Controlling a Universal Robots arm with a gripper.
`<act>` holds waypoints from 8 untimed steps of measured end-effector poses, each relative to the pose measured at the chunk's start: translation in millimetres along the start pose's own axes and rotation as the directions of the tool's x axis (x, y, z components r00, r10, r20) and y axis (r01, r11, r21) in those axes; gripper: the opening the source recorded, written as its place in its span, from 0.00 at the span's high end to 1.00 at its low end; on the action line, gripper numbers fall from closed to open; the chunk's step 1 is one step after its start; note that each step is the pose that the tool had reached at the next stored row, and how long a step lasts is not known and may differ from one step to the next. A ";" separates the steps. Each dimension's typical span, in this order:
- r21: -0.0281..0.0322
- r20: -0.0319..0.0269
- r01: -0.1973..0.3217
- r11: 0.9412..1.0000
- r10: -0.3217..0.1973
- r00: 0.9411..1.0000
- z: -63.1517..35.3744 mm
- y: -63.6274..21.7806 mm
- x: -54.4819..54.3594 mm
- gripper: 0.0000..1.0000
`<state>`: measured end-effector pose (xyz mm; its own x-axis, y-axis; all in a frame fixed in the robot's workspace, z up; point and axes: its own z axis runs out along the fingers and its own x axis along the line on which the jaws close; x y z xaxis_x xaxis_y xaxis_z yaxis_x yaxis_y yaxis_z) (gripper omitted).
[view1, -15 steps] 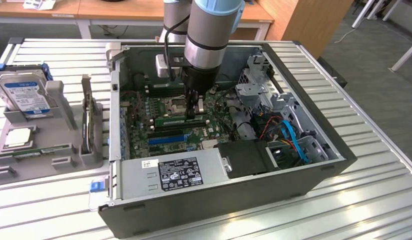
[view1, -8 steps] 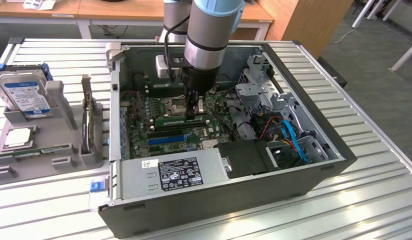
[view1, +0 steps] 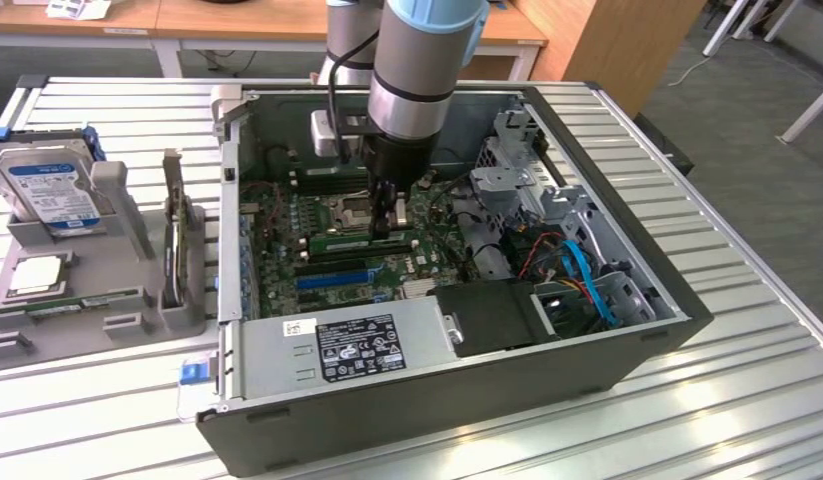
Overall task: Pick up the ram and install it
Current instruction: 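Insert the ram into the slot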
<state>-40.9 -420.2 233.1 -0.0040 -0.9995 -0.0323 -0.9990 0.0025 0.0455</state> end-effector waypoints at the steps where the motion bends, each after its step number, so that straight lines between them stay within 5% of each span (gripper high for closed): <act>1: 0.000 0.000 0.000 1.000 0.000 1.000 0.4 0.0 0.0 0.89; 8: 0.000 0.000 0.000 1.000 0.000 1.000 1.3 0.0 0.1 0.89</act>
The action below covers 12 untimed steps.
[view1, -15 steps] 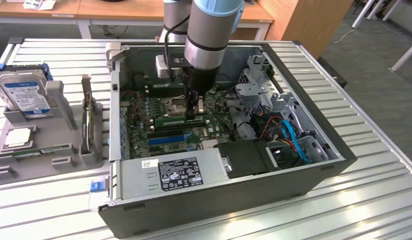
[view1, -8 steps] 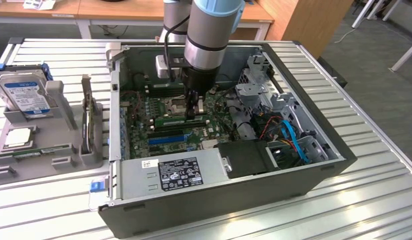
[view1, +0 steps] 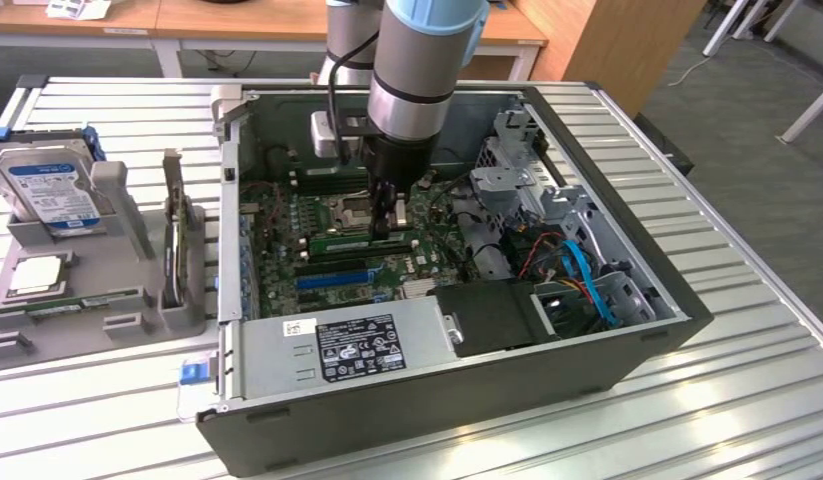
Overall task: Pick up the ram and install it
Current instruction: 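Insert the ram into the slot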
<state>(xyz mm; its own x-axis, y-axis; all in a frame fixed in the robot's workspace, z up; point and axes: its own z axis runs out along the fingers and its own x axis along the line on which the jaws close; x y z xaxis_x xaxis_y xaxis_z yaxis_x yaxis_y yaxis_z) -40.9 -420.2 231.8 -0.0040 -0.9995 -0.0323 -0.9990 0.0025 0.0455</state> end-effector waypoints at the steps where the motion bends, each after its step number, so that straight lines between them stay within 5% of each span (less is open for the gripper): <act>1: 0.000 0.000 0.000 1.000 0.000 1.000 0.0 0.0 0.0 0.89; 12: 0.000 0.001 -0.011 1.000 0.011 1.000 0.2 0.0 0.0 0.89</act>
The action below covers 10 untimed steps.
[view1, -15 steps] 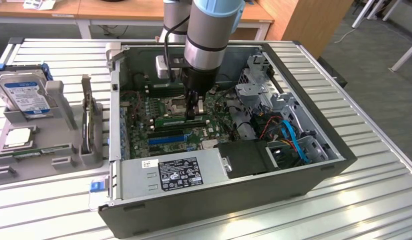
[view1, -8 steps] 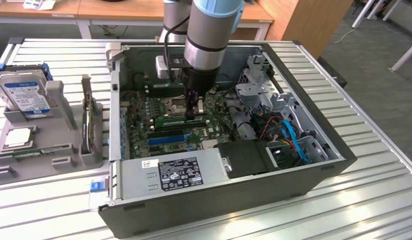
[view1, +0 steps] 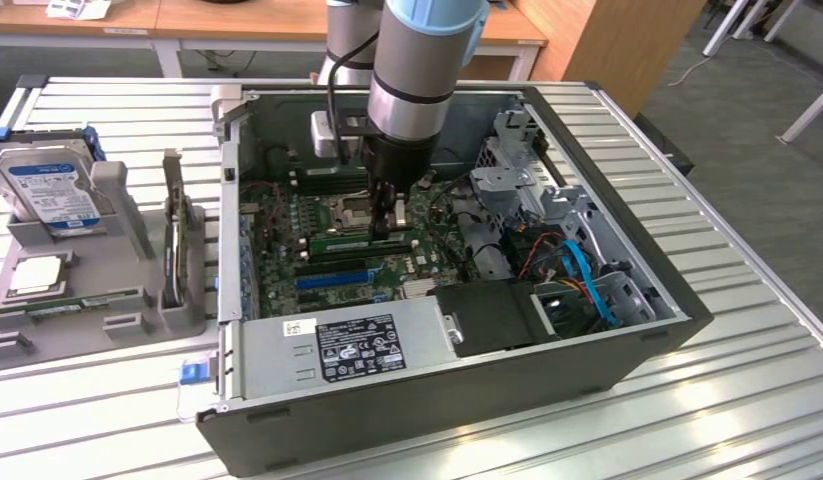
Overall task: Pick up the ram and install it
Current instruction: 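Insert the ram into the slot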
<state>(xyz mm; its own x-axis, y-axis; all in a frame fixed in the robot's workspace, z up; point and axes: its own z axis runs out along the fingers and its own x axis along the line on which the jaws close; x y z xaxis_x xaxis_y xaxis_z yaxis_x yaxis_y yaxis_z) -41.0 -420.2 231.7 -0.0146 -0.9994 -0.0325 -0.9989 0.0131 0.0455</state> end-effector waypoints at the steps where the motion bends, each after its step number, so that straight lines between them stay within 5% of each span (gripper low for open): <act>1: 0.000 0.000 0.000 1.000 0.000 1.000 0.1 0.0 0.0 0.89; 10: 0.000 0.000 -0.004 1.000 0.004 1.000 0.9 0.0 0.0 0.89</act>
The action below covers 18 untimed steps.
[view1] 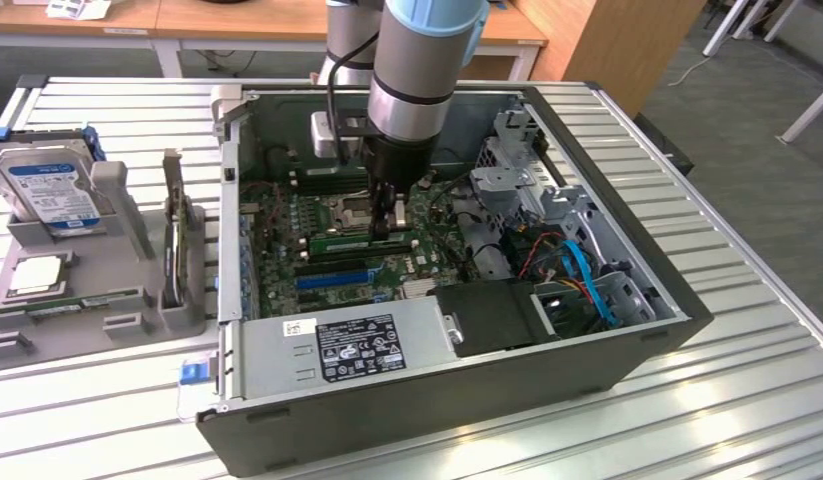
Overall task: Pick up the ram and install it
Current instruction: 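Insert the ram into the slot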
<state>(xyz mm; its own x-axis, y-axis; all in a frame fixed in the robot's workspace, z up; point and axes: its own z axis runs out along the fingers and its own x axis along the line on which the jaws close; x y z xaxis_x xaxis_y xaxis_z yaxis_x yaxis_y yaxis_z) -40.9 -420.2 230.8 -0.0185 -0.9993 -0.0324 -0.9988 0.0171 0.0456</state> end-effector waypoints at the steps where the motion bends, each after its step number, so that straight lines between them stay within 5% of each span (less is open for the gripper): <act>1: 0.000 0.000 0.000 1.000 0.000 1.000 0.1 0.0 0.0 0.89; 18: 0.000 0.000 -0.001 1.000 0.001 1.000 3.8 -0.2 0.1 0.89</act>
<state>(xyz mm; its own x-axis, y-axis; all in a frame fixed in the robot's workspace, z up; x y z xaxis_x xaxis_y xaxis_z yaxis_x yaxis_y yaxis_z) -41.0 -420.2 227.0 -0.0197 -0.9993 -0.0324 -0.9988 0.0182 0.0456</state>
